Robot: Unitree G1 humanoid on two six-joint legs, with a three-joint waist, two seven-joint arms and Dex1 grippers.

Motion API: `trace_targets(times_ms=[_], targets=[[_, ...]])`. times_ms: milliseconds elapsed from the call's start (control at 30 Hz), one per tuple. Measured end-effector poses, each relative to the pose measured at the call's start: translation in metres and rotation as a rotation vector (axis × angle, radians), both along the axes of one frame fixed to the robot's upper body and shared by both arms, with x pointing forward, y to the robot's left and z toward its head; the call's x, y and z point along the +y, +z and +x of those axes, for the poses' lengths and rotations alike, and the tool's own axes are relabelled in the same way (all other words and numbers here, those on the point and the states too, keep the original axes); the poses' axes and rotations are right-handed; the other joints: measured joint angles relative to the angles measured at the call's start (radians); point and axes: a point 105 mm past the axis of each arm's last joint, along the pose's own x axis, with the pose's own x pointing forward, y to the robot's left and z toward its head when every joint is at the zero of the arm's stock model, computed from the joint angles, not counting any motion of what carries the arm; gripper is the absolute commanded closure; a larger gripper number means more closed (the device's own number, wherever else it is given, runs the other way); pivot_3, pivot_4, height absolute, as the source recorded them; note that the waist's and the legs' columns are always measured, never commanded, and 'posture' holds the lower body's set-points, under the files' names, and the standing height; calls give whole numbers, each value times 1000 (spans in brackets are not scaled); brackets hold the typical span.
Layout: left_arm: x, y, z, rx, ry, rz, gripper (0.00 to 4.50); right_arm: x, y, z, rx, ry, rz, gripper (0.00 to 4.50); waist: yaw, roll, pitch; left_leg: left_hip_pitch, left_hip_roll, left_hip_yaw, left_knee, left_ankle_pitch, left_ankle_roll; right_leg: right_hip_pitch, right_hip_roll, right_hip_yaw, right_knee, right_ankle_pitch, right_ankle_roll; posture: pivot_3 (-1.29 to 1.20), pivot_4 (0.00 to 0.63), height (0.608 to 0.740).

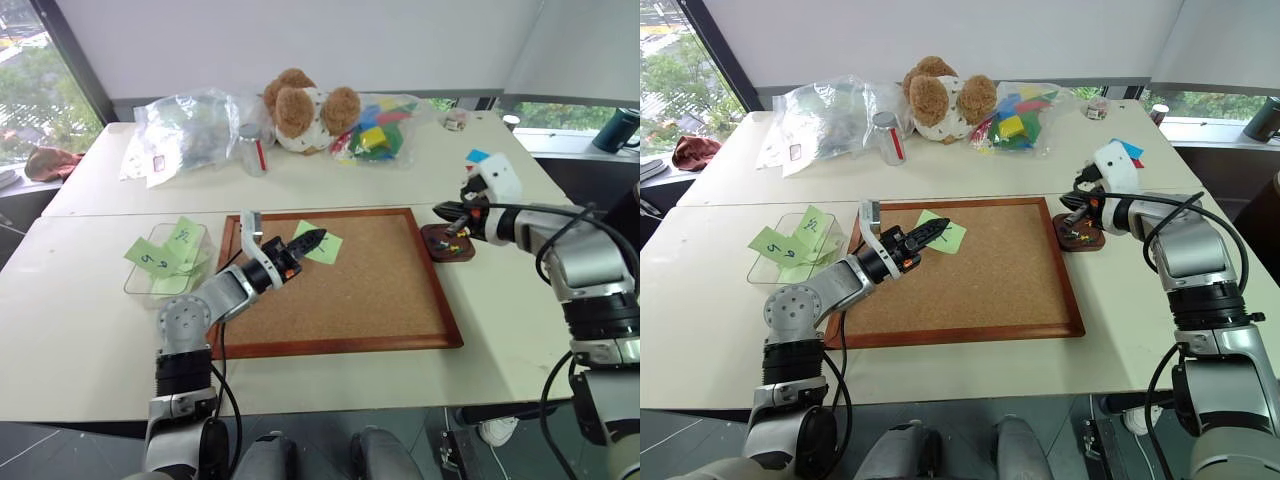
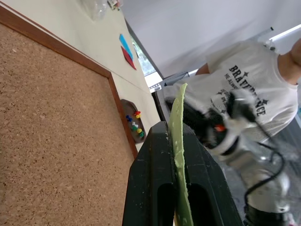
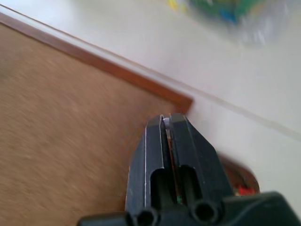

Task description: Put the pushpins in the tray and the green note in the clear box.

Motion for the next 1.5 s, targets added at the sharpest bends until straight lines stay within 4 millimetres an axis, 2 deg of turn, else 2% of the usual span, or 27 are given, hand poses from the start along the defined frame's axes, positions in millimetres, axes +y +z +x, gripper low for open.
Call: trace_targets(times_ms=[167,333,400,467,567,667,833,1000,1133,1233,1367,1500], targets=[[1,1,-1,-8,-1,2,4435,-18,-28,4,68,-51,17,4500,0,0,0,0,0,0,0,0,0,0,0,0,0,0,0,0,150,740],[0,0,-2,-10,-3,7,4435,-21,-45,9,100,-65,43,4500,0,0,0,0,0,0,0,0,0,0,0,0,0,0,0,0,150,740],[0,1,-3,-14,-3,9,4500,-23,-45,13,93,-68,39,3913,0,0,0,0,0,0,0,0,0,0,0,0,0,0,0,0,150,740],[1,0,-4,-16,0,10,4500,-24,-47,14,96,-73,40,3082,0,0,0,0,0,0,0,0,0,0,0,0,0,0,0,0,150,740],[2,-3,-5,-9,5,11,4500,-26,-52,14,108,-79,41,1596,1,0,0,0,0,0,0,0,0,0,0,0,0,0,0,0,150,740],[3,-1,-5,-18,10,11,4500,-24,-47,16,95,-71,37,83,0,0,0,0,0,0,0,0,-1,0,0,0,0,0,0,0,150,740],[5,0,-5,-27,20,15,4500,-21,-37,16,82,-44,38,28,1,0,0,0,0,0,0,0,-1,0,0,0,0,0,0,0,150,740],[7,1,-5,-35,26,27,4500,-17,-11,13,25,-10,28,28,1,0,0,0,0,0,0,0,-1,0,0,0,0,0,0,0,150,740],[6,5,-7,-75,22,68,4500,-5,1,7,15,55,27,28,1,0,0,0,0,0,0,0,-1,0,0,0,0,0,0,0,150,740],[10,13,-9,-150,51,151,4500,26,20,-8,-14,228,45,28,-1,0,0,0,0,0,0,0,-1,0,0,0,0,0,0,0,150,740],[19,29,-11,-256,119,234,4500,69,36,-39,-42,495,58,28,1,0,0,0,0,0,0,0,-1,0,0,0,0,0,0,0,150,740],[31,48,-12,-340,230,285,4500,93,46,-60,-38,645,84,28,2,0,0,0,0,0,0,0,0,0,0,0,0,0,0,0,150,740]])
